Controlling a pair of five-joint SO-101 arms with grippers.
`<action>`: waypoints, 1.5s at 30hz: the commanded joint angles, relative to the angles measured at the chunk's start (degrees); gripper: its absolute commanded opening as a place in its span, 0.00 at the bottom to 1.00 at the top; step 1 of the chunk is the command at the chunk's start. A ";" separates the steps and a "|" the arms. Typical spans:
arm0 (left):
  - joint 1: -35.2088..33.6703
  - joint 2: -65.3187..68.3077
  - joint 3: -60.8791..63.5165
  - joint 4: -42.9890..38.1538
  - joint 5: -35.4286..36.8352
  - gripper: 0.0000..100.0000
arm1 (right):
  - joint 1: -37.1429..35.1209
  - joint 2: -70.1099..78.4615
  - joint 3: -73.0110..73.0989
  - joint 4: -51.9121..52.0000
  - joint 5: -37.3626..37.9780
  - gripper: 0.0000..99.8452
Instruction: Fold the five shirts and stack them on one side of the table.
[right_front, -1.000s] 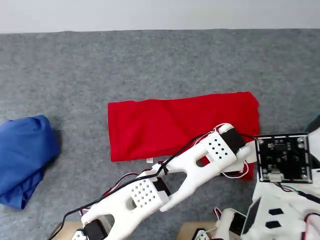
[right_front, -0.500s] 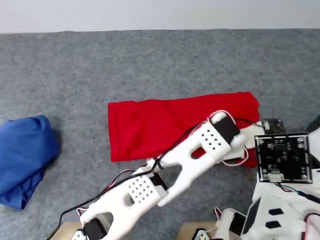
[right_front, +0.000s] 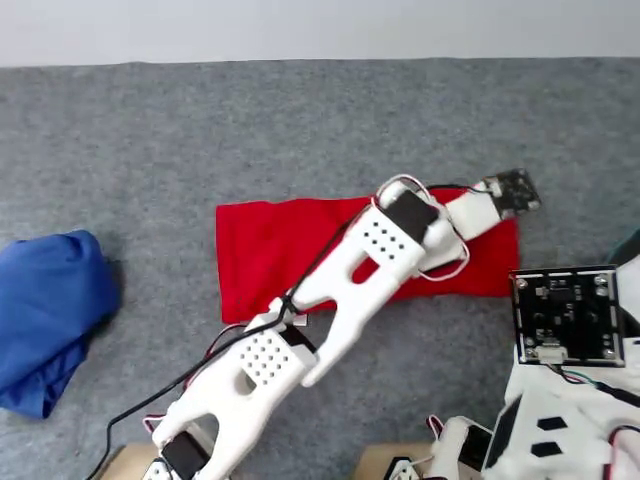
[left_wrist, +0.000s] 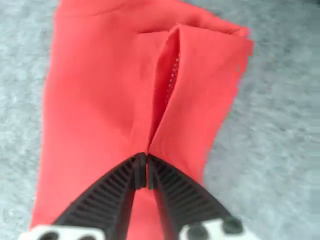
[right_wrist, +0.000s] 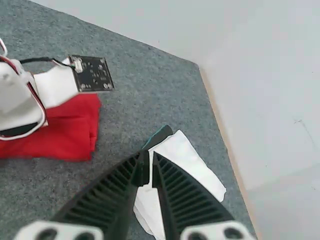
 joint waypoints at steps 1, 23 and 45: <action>-1.58 -0.44 1.80 -3.34 -0.53 0.01 | 0.66 -0.13 0.26 1.98 0.62 0.02; -4.22 2.64 2.51 -4.57 -0.35 0.16 | 5.32 -0.40 4.57 1.98 0.79 0.02; 4.92 0.88 -5.76 10.37 2.99 0.16 | 5.32 -0.40 5.71 1.98 2.37 0.02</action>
